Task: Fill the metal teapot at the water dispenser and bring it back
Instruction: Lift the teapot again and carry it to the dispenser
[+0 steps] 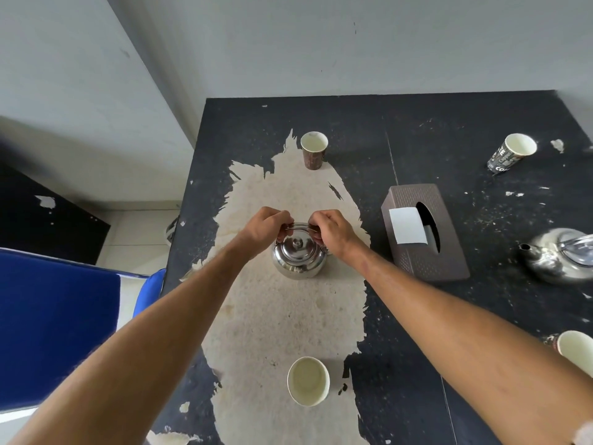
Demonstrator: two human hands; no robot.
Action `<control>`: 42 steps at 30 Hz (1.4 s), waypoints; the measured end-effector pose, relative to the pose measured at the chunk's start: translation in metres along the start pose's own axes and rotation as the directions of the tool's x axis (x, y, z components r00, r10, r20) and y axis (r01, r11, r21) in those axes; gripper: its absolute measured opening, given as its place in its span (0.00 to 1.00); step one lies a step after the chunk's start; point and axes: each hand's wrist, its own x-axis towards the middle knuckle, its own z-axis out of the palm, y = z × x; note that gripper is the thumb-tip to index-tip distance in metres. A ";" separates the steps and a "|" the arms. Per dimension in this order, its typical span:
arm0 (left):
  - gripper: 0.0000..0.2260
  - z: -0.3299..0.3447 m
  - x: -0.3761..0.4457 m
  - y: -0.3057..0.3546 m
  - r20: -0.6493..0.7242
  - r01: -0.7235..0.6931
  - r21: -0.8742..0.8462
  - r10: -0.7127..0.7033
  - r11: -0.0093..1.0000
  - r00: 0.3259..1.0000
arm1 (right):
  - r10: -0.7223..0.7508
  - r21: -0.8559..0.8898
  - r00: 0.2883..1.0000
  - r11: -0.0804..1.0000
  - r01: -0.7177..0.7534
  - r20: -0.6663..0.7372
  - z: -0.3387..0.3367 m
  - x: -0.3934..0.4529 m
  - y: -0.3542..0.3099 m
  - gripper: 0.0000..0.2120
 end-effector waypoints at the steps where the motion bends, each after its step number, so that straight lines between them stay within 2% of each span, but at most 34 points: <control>1: 0.22 0.000 -0.004 0.001 0.012 -0.001 -0.004 0.001 1.000 1.000 | -0.003 -0.003 1.000 1.000 0.003 0.009 -0.001 -0.003 -0.002 0.17; 4: 0.25 0.002 -0.015 0.008 0.037 -0.016 -0.031 0.017 0.999 0.999 | -0.013 0.019 0.998 1.000 0.012 0.056 -0.008 -0.014 -0.009 0.17; 9: 0.17 0.009 -0.048 0.031 0.044 -0.048 -0.077 0.052 0.996 0.998 | -0.013 0.077 0.995 0.997 0.005 0.101 -0.021 -0.045 -0.031 0.15; 12: 0.20 0.020 -0.076 0.046 0.069 -0.072 -0.131 0.082 0.989 0.994 | -0.026 0.053 0.994 0.998 0.020 0.104 -0.031 -0.072 -0.045 0.14; 16: 0.24 0.035 -0.116 0.064 0.086 -0.101 -0.115 0.111 0.988 0.990 | -0.049 0.029 0.993 0.999 0.046 0.111 -0.042 -0.113 -0.060 0.14; 22: 0.22 0.056 -0.175 0.089 0.092 -0.126 -0.101 0.135 0.987 0.987 | -0.082 0.009 0.973 0.997 0.083 0.214 -0.059 -0.170 -0.077 0.16; 29: 0.19 0.059 -0.242 0.098 0.067 -0.144 -0.141 0.155 0.979 0.986 | -0.161 0.103 0.902 0.986 0.130 0.400 -0.066 -0.215 -0.088 0.18; 32: 0.18 0.056 -0.272 0.097 0.015 -0.142 -0.165 0.146 0.976 0.989 | -0.186 0.103 0.875 0.982 0.156 0.446 -0.059 -0.227 -0.095 0.18; 42: 0.17 0.008 -0.362 0.060 -0.143 -0.156 -0.258 0.122 0.953 0.982 | -0.235 0.072 0.780 0.968 0.239 0.580 0.020 -0.260 -0.135 0.13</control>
